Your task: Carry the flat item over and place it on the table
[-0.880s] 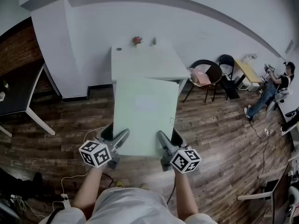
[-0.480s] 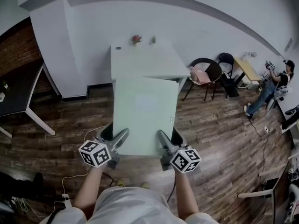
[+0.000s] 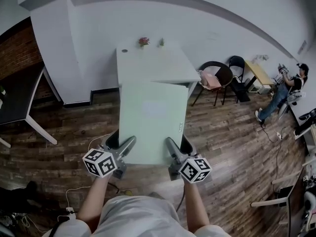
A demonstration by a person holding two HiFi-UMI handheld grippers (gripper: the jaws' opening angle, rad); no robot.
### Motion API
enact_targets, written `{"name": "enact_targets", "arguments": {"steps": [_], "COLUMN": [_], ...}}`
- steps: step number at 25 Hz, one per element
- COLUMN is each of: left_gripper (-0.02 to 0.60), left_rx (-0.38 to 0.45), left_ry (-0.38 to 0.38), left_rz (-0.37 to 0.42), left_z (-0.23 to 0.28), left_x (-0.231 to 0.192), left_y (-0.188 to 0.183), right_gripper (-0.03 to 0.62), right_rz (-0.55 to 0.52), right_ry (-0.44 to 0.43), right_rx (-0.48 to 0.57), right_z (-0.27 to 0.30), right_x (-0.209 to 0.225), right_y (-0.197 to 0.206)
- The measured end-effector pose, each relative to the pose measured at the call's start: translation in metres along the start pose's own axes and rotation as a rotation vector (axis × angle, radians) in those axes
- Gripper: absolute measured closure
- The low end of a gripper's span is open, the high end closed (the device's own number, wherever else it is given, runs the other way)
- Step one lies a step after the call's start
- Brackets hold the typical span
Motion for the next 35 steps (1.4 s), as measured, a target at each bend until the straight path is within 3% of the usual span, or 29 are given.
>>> {"name": "enact_targets", "arguments": {"steps": [7,16,25,35], "left_gripper": [0.242,0.242,0.242,0.242], "left_rx": [-0.021,-0.037,-0.045,-0.048], "left_ry": [0.028,0.039,0.022,-0.027], "left_rz": [-0.015,-0.012,-0.017,-0.025], "left_z": [-0.008,0.034,0.117,0.247], "left_x": [-0.025,-0.058,-0.103,-0.145], "left_y": [0.001,-0.006,-0.02,-0.035], "right_gripper": [0.287,0.287,0.287,0.287], "right_rz": [0.004,0.01,0.021,0.039], "right_ry": [0.039,0.055,0.051,0.014], "right_rx": [0.008,0.02,0.008,-0.024], "right_z": [0.011,0.053,0.127,0.224], "right_x": [-0.012,0.015,0.073,0.175], "right_y": [0.018,0.014,-0.009,-0.058]}}
Point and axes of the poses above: the fingertips, and each gripper's own axes: z forward along the fingers, x to its right, y out of its underside, the point moved 5 cm from there along -z, backward along the fingers, and after that the axes turned 6 degrees about y, right-handed, at the moved point
